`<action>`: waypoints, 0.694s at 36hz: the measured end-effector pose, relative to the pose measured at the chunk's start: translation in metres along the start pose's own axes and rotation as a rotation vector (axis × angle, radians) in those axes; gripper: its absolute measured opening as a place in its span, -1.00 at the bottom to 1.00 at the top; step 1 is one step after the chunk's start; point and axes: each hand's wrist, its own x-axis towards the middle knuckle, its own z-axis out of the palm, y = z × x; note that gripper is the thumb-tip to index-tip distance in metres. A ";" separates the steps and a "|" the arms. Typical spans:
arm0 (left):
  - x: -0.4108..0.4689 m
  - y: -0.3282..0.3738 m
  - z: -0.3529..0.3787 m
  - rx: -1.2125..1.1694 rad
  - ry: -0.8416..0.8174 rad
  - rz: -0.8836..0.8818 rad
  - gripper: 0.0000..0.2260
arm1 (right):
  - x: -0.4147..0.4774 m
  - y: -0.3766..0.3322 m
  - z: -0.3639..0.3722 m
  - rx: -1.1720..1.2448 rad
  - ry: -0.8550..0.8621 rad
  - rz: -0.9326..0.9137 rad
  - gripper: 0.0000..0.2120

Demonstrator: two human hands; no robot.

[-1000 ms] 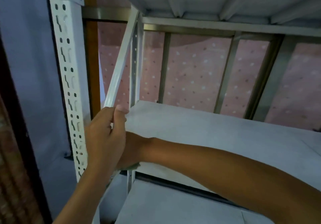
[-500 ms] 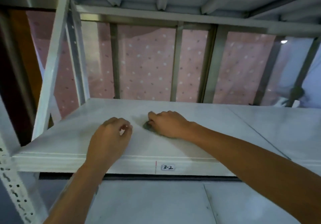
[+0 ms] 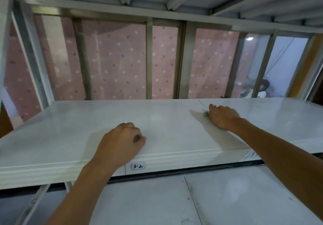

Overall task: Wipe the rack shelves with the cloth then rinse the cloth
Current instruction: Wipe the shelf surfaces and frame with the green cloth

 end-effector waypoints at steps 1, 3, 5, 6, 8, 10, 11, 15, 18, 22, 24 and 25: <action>0.000 0.000 0.000 0.004 0.007 -0.005 -0.81 | -0.004 0.001 -0.001 0.000 0.000 -0.001 -0.63; -0.002 0.001 0.000 0.025 0.024 -0.010 -0.75 | -0.012 0.003 -0.002 -0.006 -0.004 -0.012 -0.63; -0.002 0.002 0.000 0.029 0.049 -0.001 -0.68 | -0.022 0.004 -0.004 -0.007 -0.010 -0.016 -0.63; -0.003 0.002 0.001 0.029 0.056 0.006 -0.67 | -0.027 0.003 -0.006 -0.005 -0.010 -0.019 -0.64; -0.004 0.002 0.001 0.035 0.065 0.017 -0.65 | -0.038 0.002 -0.008 -0.005 -0.001 -0.025 -0.65; -0.005 0.001 0.002 0.047 0.082 0.034 -0.64 | -0.050 -0.002 -0.011 0.006 0.004 -0.027 -0.67; -0.005 0.001 0.002 0.053 0.087 0.043 -0.64 | -0.056 -0.003 -0.012 0.019 0.004 -0.028 -0.67; -0.005 -0.001 0.003 0.079 0.069 0.079 -0.68 | -0.073 -0.012 -0.013 0.060 0.018 -0.026 -0.70; -0.004 -0.001 0.003 0.091 0.071 0.113 -0.69 | -0.083 -0.024 -0.015 0.076 0.034 -0.025 -0.74; -0.004 0.000 0.004 0.092 0.067 0.116 -0.73 | -0.091 -0.038 -0.020 0.155 0.034 -0.035 -0.76; -0.005 0.005 0.002 0.034 0.066 0.116 -0.78 | -0.092 -0.038 -0.022 0.283 0.022 -0.035 -0.80; -0.006 0.010 0.001 -0.005 0.058 0.114 -0.79 | -0.093 -0.036 -0.024 0.348 0.026 -0.032 -0.82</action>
